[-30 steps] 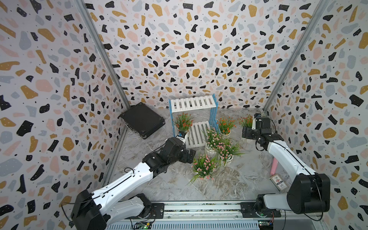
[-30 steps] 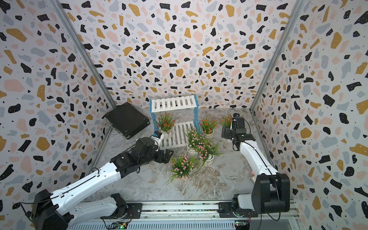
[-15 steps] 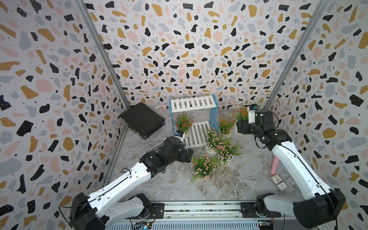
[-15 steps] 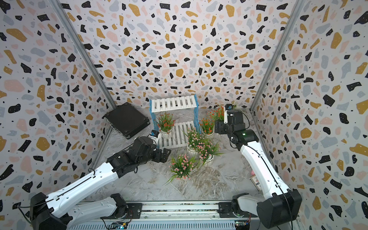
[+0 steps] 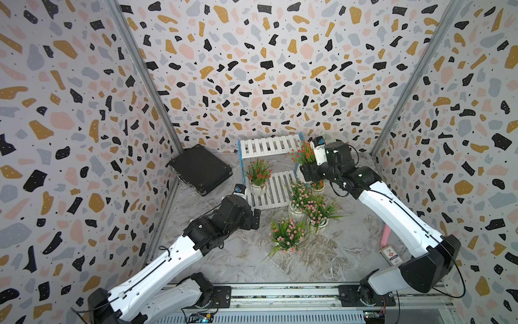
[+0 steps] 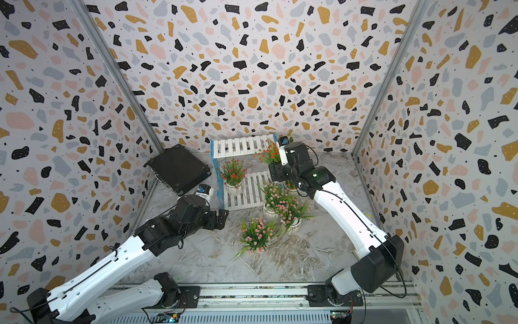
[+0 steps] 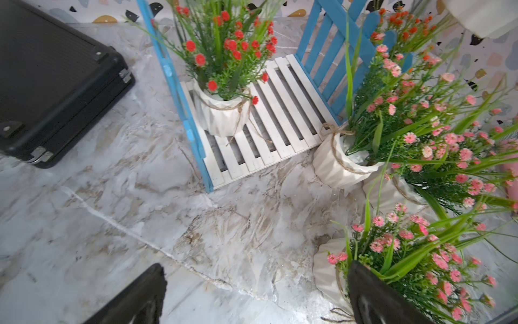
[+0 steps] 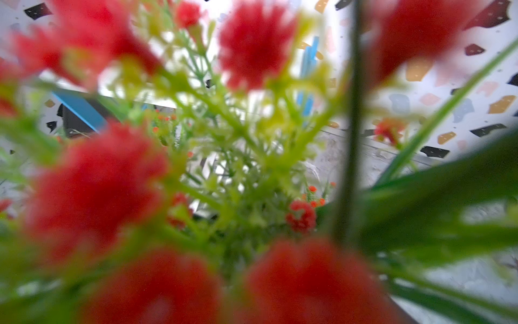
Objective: Place the baby's breath potted plants on the rack by color
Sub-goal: Place the baby's breath potted plant on the rack.
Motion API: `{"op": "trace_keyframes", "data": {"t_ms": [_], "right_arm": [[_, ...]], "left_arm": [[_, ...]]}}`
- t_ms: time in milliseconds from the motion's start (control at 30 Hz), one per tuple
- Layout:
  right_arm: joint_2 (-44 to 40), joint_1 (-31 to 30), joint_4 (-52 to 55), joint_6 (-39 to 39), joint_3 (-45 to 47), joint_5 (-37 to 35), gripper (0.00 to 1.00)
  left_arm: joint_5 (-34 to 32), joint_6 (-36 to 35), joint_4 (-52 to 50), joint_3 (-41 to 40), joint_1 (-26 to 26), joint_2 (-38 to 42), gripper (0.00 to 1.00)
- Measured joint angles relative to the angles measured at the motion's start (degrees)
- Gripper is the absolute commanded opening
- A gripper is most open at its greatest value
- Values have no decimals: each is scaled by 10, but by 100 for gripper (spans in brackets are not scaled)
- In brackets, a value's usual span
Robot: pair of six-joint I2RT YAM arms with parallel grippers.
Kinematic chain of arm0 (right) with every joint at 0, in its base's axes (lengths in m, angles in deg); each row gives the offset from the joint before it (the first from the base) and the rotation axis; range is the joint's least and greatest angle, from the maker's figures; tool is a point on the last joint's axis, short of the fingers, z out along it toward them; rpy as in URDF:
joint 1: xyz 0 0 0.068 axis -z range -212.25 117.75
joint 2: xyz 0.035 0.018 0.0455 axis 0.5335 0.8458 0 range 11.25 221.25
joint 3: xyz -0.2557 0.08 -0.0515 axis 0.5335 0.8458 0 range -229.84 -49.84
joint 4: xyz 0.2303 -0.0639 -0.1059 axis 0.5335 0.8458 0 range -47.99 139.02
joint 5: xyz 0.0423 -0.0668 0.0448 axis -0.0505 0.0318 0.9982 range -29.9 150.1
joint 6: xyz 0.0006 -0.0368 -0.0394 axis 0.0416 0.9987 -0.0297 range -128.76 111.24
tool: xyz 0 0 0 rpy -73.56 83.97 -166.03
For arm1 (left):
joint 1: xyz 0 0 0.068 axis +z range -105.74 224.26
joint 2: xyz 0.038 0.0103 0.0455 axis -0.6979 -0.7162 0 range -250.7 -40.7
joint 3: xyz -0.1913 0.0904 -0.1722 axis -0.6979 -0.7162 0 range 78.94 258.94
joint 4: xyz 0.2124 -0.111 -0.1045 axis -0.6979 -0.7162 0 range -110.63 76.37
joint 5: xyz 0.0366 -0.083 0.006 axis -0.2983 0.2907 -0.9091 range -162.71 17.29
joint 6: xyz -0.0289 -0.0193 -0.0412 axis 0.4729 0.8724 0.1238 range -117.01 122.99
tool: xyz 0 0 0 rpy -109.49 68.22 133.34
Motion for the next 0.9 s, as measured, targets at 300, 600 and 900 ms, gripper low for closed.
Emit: {"op": "trace_keyframes", "data": {"t_ms": [300,600,900], "right_arm": [[87,-72,-5,1,-78,13,74],[160,-94,-21,-2,-93,33,74],[197,-94,-44,-3,-90,43,74]], "left_arm": [[6,25,-26,-16,70,52,99],[39,32,-48,-47,124,68,99],[54,33,-48,-51,132,68,99]]}}
